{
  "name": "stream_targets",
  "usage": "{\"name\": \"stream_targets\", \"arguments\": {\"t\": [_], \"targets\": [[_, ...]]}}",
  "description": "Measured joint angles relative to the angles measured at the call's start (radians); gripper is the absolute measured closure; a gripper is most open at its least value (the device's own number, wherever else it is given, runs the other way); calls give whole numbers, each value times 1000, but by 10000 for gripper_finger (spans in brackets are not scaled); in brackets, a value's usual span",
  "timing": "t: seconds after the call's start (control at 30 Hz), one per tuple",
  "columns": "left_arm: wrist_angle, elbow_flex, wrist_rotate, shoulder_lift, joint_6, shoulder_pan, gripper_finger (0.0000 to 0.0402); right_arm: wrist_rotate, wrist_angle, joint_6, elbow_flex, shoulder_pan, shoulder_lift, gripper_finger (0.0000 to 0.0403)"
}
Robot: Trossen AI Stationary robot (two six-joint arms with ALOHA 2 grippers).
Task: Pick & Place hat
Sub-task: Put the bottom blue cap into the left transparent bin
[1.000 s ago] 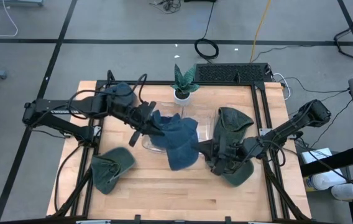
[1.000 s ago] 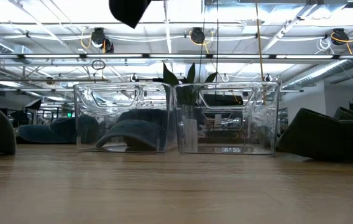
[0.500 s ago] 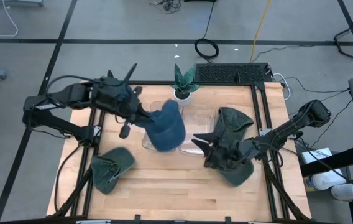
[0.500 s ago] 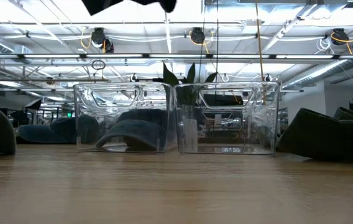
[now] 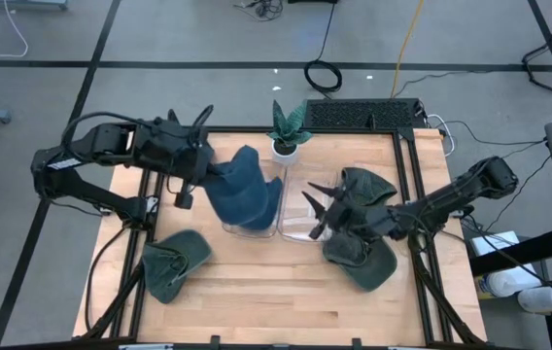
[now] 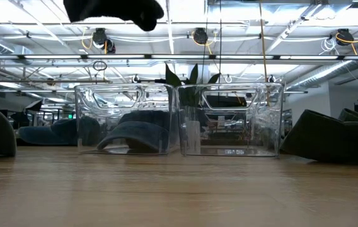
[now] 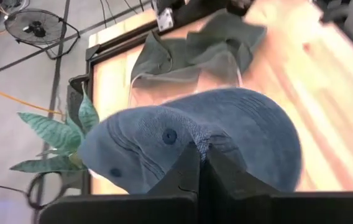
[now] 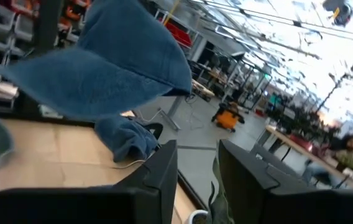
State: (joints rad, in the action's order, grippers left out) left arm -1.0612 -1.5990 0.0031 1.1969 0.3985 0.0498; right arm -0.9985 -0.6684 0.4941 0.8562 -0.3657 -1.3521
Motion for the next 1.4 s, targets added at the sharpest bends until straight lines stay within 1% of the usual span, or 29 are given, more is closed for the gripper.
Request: {"name": "stream_targets", "arguments": {"t": [0.13,0.27,0.47,0.53,0.6,0.7,0.87,0.93,1.03,1.13,1.33,1.4], "targets": [[-14,0,-35,14,84,0,398,3,-3,-55,0,27,0,297],[-21,-2,-48,38,221,0,398,4,-16,-93,0,56,0,297],[-47,1,-162,91,432,0,398,-4,-24,-78,0,103,4,297],[-45,1,-191,117,472,0,398,-34,-67,-62,0,119,7,297],[-32,-1,-199,135,504,0,398,-84,-127,-28,0,131,8,297],[-13,0,-218,178,522,0,398,-124,-224,51,0,151,8,297],[14,-1,-225,234,521,0,398,-129,-332,199,0,169,15,297],[11,6,-238,249,497,-3,398,-131,-359,229,0,170,27,297],[21,7,-268,275,486,-10,398,-159,-359,228,0,170,61,299],[35,7,-269,297,472,-21,398,-180,-337,230,0,170,97,305],[43,9,-275,333,493,-42,398,-184,-258,226,0,163,139,315],[33,31,-278,338,503,-46,398,-184,-232,226,0,155,143,317]]}}
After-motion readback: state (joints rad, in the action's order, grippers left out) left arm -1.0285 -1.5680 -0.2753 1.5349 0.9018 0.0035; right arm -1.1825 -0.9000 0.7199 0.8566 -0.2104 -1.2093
